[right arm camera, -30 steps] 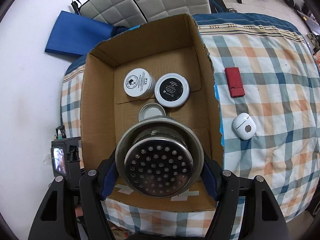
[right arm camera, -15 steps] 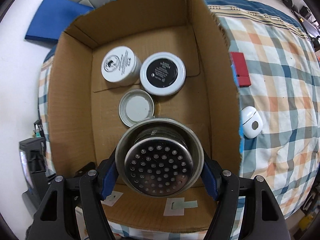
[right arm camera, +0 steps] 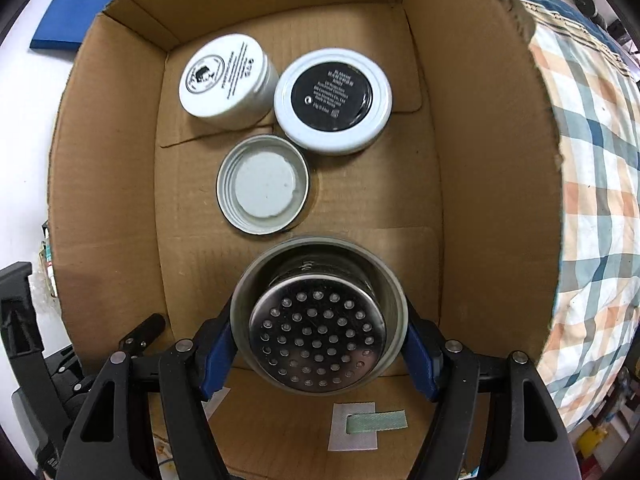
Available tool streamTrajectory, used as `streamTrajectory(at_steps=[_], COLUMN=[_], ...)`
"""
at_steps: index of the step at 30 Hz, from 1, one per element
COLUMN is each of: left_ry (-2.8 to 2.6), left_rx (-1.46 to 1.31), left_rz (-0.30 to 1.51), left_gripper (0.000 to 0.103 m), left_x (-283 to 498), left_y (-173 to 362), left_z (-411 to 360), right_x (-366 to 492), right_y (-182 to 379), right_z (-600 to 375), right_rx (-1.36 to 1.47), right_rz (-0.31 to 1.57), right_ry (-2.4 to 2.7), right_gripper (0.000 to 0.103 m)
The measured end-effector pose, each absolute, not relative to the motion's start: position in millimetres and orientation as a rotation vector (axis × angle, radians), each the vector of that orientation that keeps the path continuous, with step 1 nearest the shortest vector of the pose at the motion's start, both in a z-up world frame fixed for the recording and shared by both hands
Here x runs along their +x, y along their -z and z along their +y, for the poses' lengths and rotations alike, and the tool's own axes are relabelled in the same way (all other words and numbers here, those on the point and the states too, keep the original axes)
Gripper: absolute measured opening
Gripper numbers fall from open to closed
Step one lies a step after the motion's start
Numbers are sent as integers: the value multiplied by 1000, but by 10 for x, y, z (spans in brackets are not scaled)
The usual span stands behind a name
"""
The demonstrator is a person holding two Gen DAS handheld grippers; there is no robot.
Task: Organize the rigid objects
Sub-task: 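Carry the perforated tin into the box and release it with the right tool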
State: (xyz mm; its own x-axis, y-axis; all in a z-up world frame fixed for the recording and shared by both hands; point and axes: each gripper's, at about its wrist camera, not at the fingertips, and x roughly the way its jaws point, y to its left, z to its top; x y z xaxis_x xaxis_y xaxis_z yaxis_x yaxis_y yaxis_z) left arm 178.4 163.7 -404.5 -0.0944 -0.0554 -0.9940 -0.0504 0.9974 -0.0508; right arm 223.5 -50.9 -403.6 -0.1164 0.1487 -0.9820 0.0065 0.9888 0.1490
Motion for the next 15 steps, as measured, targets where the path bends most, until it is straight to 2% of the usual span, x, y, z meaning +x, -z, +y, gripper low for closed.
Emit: streamTrajectory(at_steps=[9, 15], left_ry=[5, 5], left_rx=[-76, -75], left_rz=[1669, 1669], left_gripper=[4, 4], left_x=[1783, 1787], left_y=[4057, 4055], left_z=[1611, 1609], right_x=[2290, 2302], right_y=[4276, 4265], right_z=[-513, -458], right_rx=[119, 112], right_rz=[1768, 1776], right_ry=[-106, -125], right_gripper=[76, 93])
